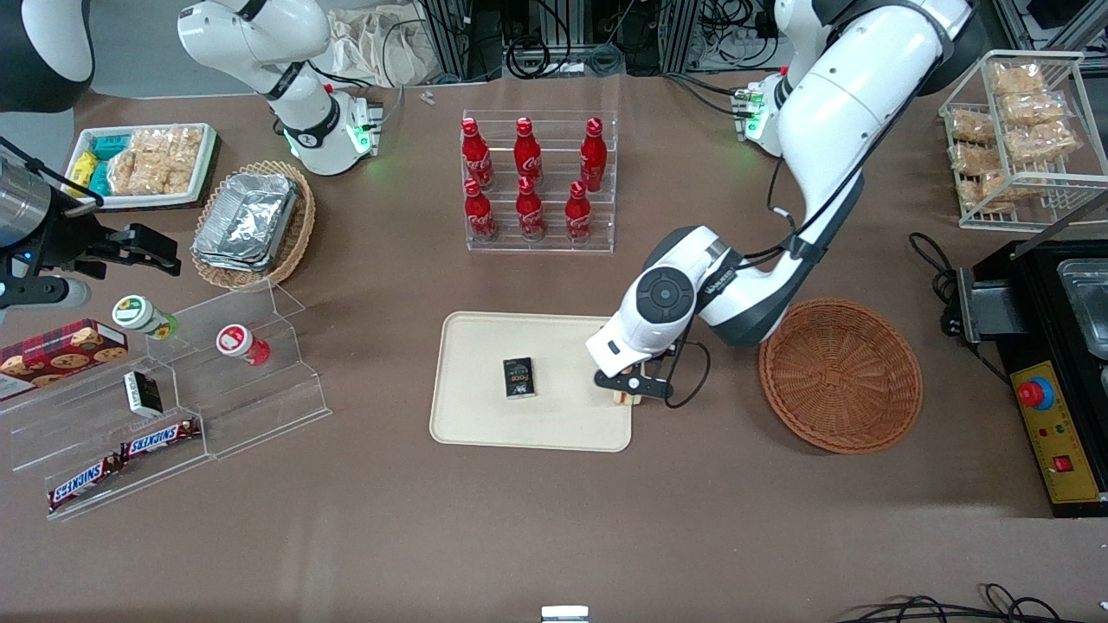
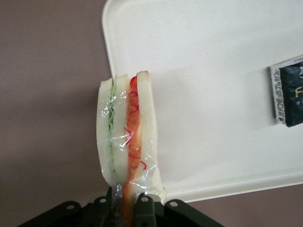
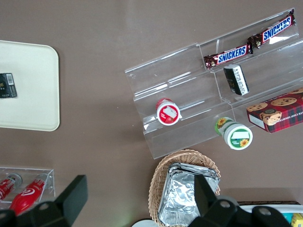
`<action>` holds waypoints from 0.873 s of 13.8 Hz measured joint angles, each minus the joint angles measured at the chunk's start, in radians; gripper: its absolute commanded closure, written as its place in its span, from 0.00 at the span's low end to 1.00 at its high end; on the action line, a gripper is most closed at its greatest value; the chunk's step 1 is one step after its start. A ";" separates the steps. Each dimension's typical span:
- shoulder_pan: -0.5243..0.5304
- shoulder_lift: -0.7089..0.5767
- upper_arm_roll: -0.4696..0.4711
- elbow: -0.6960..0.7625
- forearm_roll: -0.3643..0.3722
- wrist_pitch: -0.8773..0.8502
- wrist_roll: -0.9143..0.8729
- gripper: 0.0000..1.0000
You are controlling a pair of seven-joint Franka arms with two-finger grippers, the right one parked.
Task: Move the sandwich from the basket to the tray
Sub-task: 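Carry the sandwich over the cream tray beside the black packet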
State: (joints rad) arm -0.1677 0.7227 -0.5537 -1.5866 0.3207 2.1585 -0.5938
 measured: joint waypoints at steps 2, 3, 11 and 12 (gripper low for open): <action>-0.012 0.010 0.000 0.000 0.004 0.023 -0.005 0.93; -0.013 0.015 0.000 0.000 0.004 0.035 -0.006 0.91; -0.009 0.050 0.005 0.022 0.004 0.058 -0.098 0.00; -0.009 0.044 0.004 0.030 0.004 0.022 -0.107 0.00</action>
State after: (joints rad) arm -0.1766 0.7663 -0.5495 -1.5561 0.3250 2.1807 -0.7010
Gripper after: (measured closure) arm 0.348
